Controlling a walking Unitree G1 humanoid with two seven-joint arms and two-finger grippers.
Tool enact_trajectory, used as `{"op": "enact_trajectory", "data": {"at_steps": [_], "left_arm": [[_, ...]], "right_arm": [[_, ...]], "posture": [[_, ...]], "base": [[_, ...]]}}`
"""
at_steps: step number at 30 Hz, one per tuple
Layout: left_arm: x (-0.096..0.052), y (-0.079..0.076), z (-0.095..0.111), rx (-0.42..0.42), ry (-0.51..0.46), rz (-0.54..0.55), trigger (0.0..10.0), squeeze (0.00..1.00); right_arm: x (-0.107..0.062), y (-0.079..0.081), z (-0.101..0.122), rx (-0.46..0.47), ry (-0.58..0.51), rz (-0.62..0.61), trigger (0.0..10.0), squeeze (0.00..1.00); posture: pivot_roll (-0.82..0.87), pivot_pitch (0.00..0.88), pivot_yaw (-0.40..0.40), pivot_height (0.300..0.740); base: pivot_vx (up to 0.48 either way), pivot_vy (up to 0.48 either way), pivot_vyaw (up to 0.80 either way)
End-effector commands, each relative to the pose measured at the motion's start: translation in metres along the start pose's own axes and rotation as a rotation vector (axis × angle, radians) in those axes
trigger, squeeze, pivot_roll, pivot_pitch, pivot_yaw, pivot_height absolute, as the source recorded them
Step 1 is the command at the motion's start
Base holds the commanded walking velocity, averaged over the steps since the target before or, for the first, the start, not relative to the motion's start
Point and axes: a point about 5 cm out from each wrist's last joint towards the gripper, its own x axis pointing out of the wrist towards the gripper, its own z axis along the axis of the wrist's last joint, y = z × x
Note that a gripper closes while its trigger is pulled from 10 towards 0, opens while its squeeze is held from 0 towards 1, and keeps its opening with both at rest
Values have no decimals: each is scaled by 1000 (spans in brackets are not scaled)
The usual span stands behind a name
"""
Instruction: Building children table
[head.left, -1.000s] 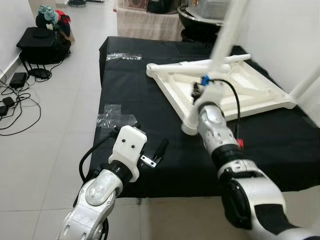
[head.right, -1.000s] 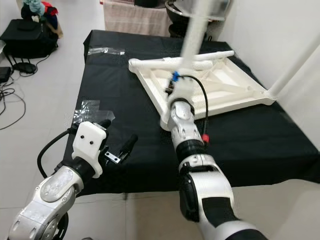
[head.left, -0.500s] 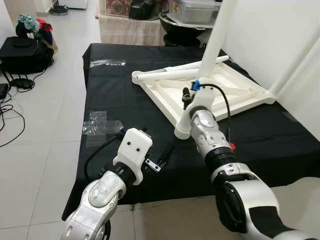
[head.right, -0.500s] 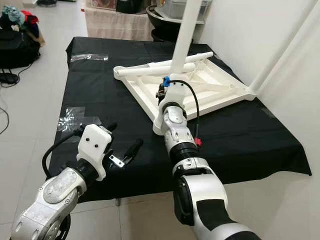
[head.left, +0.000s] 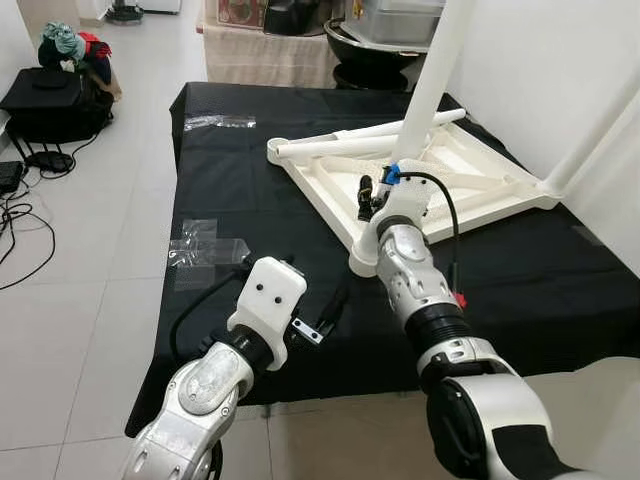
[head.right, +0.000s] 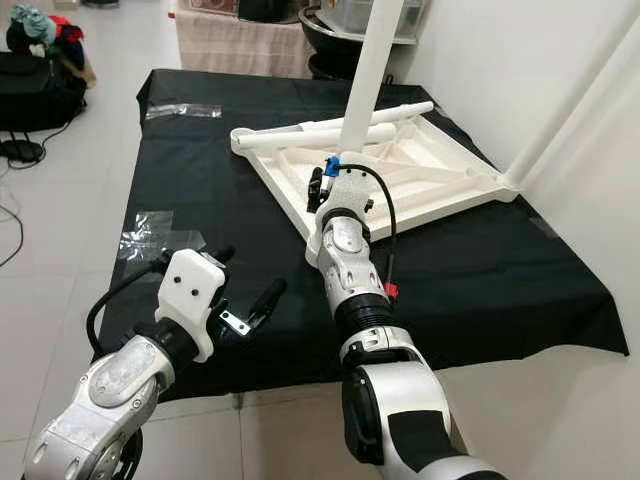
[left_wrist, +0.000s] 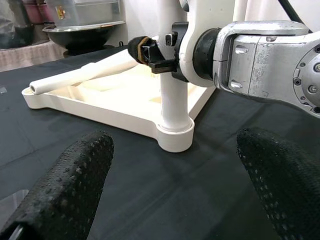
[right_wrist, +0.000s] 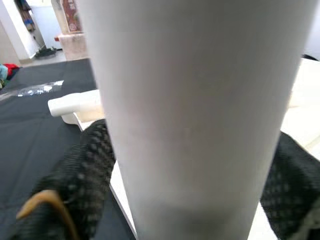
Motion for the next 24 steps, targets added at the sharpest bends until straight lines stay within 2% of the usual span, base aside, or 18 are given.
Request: {"op": "enact_trajectory", "data": {"at_steps": [1,4,8,11,16,19,23,24], "left_arm": [[0,-2,-2,11,7,-10,10000,0],[0,-3,-2,11,8,-12,10000,0],[0,-2,-3,11,9,-11,10000,0],[0,-1,-4,20,13,-8,10000,0],[0,-1,-3,23,10,-9,10000,0],[-1,0,-2,29,10,-6,10000,0],[-1,1,-3,31,10,-4,10000,0],[-1,1,-3,32,12,-2,10000,0]], "right_arm": [[-2,-1,3,8,-38,-18,10000,0],[-4,-1,4,4,-49,-14,10000,0],[-14,-8,-1,21,-60,-12,10000,0],[-24,-12,-2,40,-119,15,10000,0],[-33,-18,-13,12,-106,3,10000,0],[-50,-20,-23,-18,-99,51,10000,0],[-59,-19,-27,1,-86,97,10000,0],[-66,-17,-30,-2,-78,139,10000,0]], "posture": [[62,62,-129,740],[62,63,-130,740],[62,63,-130,740],[71,58,-136,740],[76,58,-138,740],[77,60,-138,740],[78,60,-139,740],[75,60,-139,740]], "base": [[0,0,0],[0,0,0],[0,0,0],[0,0,0],[0,0,0],[0,0,0],[0,0,0],[0,0,0]]}}
